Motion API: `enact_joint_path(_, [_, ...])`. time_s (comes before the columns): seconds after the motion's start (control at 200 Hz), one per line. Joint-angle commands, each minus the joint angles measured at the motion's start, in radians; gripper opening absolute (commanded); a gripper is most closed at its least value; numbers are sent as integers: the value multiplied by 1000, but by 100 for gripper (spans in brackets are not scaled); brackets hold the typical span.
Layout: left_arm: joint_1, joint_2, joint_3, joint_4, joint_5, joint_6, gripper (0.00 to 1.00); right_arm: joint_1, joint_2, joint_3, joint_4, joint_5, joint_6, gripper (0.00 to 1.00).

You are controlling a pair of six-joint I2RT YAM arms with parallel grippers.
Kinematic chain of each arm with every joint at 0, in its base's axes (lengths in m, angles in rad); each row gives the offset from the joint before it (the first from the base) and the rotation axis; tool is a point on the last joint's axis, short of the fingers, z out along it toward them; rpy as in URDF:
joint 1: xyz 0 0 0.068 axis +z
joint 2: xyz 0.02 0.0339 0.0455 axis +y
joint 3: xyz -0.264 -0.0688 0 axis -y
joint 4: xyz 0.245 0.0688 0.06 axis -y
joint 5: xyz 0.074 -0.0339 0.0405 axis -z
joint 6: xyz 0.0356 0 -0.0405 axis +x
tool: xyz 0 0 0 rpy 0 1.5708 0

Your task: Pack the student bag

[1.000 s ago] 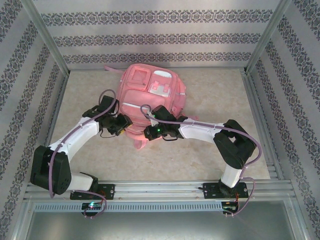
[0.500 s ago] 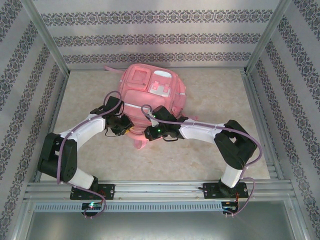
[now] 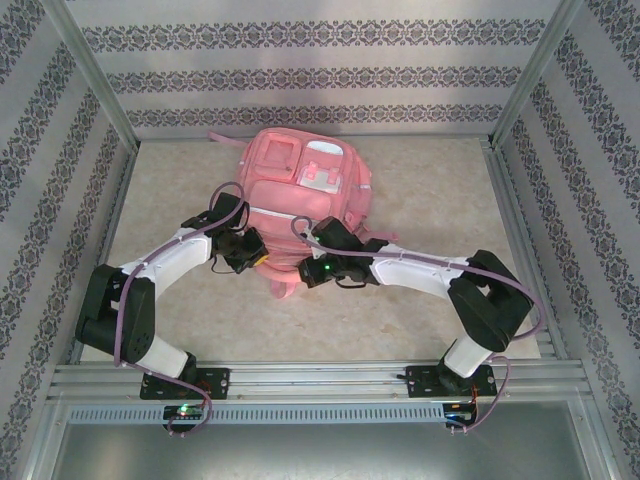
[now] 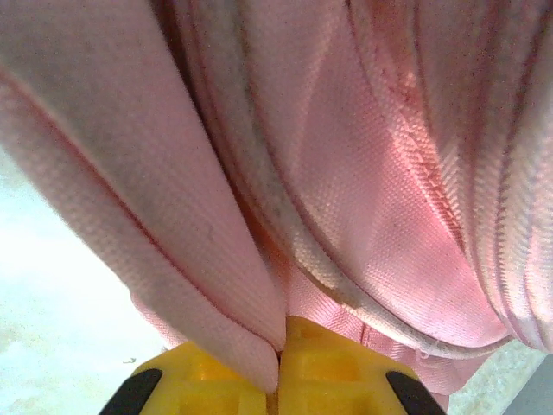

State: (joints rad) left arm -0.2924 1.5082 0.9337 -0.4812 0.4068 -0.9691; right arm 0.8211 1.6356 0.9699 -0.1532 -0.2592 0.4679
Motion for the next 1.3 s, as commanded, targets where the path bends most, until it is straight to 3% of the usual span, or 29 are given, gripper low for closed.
enact_joint_path(0.0, [36,-29,-2,7,-68,27,3,-5,-39,-53,-141,78,-22,0])
enact_joint_path(0.63, [55,-84,-21,10,-51,13,0,-141,-96,-153,-115,91,122,0])
enact_joint_path(1.034, [113,-126,10,-80,-79,74,0,-134,-88,-141,-175,66,-43,0])
enact_joint_path(1.299, [133,-140,1,-104,-92,103,0,-112,-19,-68,-117,14,-42,0])
